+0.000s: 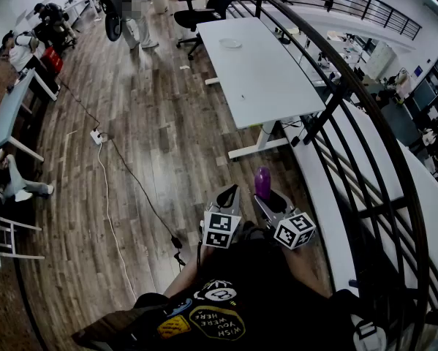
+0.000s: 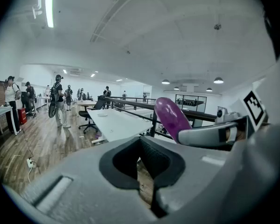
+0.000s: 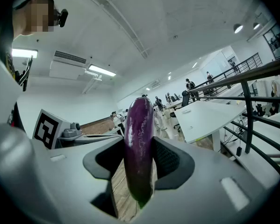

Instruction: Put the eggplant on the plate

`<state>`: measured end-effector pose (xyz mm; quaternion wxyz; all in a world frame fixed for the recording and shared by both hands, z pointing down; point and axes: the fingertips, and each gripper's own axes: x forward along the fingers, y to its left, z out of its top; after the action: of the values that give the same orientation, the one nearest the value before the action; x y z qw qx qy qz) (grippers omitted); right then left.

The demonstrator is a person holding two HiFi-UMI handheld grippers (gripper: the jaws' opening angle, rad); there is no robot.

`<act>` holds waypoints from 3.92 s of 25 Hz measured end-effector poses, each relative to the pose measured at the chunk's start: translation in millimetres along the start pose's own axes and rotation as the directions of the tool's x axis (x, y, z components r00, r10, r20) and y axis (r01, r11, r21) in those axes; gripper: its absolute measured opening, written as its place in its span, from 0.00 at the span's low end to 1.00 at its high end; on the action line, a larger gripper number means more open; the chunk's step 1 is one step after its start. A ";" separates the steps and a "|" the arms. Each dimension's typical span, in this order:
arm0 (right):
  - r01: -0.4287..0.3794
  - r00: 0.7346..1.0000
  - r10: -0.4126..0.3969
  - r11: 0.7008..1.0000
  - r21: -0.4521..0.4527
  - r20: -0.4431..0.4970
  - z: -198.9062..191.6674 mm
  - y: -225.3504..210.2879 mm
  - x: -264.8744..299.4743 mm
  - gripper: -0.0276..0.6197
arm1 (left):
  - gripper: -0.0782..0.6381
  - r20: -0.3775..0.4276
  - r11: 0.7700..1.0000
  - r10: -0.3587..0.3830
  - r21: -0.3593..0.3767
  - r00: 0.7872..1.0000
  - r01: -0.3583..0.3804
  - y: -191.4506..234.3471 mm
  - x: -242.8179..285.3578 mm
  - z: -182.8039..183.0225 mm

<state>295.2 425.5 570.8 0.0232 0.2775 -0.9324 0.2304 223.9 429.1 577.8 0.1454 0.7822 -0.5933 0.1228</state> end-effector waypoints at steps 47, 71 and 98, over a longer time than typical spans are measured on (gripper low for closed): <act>-0.020 0.999 0.019 0.999 0.042 0.034 67.1 -68.2 109.9 0.34 | 0.12 -0.044 0.999 -0.019 -0.028 0.999 0.017 75.4 95.9 32.1; -0.055 0.998 0.055 0.992 0.112 0.001 158.6 -195.7 323.2 0.34 | 0.12 -0.110 1.000 0.004 0.006 0.994 -0.003 239.7 287.0 121.7; -0.047 0.999 0.048 0.992 0.116 -0.002 247.5 -258.1 609.4 0.34 | 0.12 -0.088 0.996 -0.058 0.063 0.994 0.064 471.5 453.0 219.9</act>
<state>-62.5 -183.8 561.7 0.0037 0.2555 -0.9238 0.2850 -105.8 -176.9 577.6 0.1488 0.7982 -0.5579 0.1715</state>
